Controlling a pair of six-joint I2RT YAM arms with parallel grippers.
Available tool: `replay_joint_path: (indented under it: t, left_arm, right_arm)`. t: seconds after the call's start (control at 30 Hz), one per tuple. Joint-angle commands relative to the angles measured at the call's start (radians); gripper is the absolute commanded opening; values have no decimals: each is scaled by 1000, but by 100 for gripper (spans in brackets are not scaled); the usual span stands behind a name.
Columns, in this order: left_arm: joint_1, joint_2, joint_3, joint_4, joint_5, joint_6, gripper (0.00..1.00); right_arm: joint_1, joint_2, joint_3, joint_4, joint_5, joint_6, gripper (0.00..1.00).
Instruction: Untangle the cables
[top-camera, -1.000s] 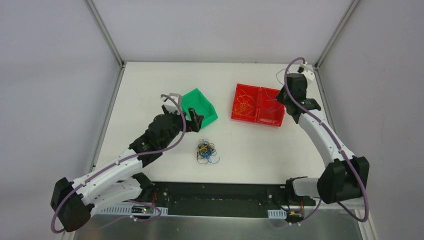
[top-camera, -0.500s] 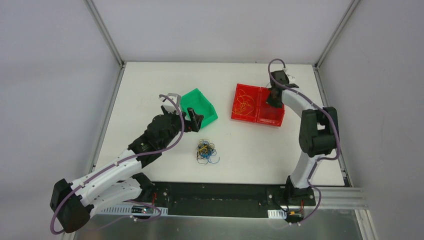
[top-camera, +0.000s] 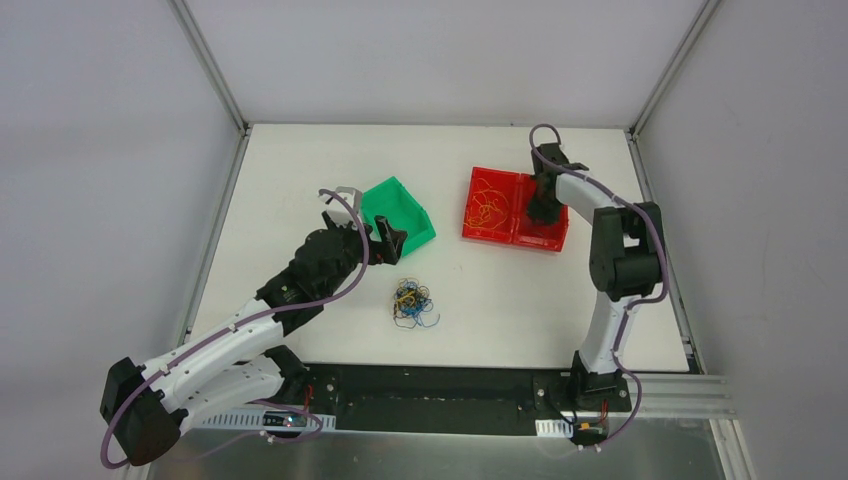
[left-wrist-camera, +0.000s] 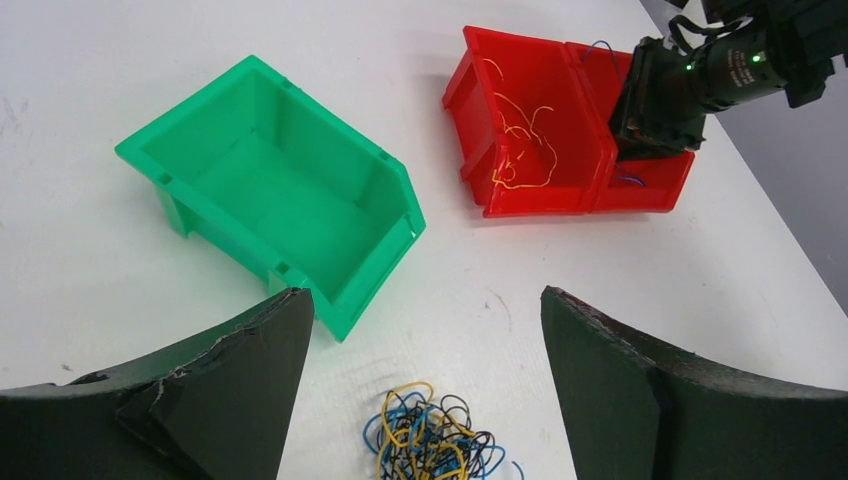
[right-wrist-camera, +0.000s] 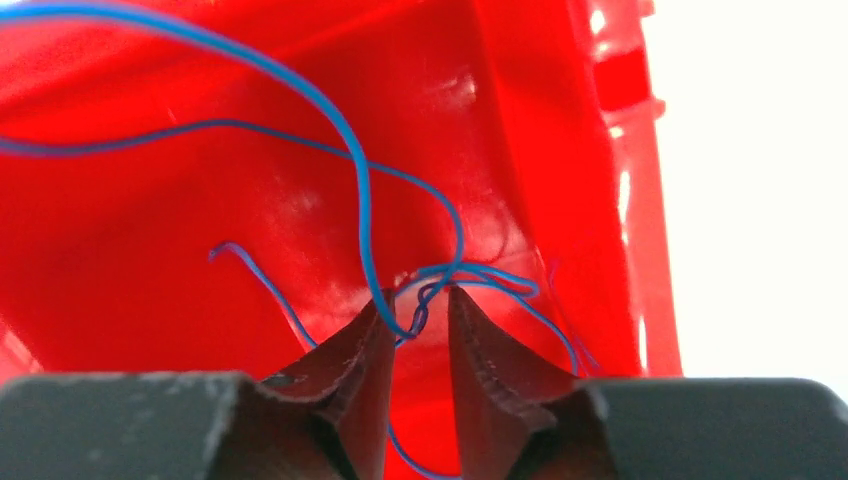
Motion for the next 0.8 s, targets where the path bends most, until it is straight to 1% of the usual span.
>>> replay_joint_path:
  t: [0.0, 0.07, 0.13, 0.27, 0.3, 0.33, 0.4, 0.53, 0.63, 0.77]
  left_arm:
    - [-4, -13, 9, 13, 2, -8, 87]
    - [-4, -12, 9, 13, 3, -8, 87]
    - [-4, -11, 9, 13, 4, -8, 87]
    - [-4, 0, 10, 9, 3, -19, 87]
    - [-3, 6, 13, 2, -5, -30, 88]
    - [-4, 11, 15, -11, -5, -34, 89]
    - [-3, 34, 43, -72, 14, -45, 90]
    - [-5, 118, 123, -238, 92, -37, 91]
    - [-14, 162, 113, -284, 153, -1, 91]
    - [-53, 189, 102, -333, 167, 37, 90]
  right_arm:
    - [24, -162, -7, -48, 69, 7, 34]
    - [28, -212, -10, -58, 90, 10, 45]
    - [33, -265, -21, -60, 95, 13, 50]
    - [43, -378, -39, -52, 95, 23, 55]
    - [52, -405, -48, -44, 100, 25, 58]
    - [67, -439, -65, -25, 112, 23, 62]
    - [119, -502, -108, 16, 111, 18, 66]
    - [224, -634, -223, 106, 33, 13, 70]
    - [299, -742, -338, 186, -79, 16, 74]
    - [376, -862, -473, 257, -172, 6, 74]
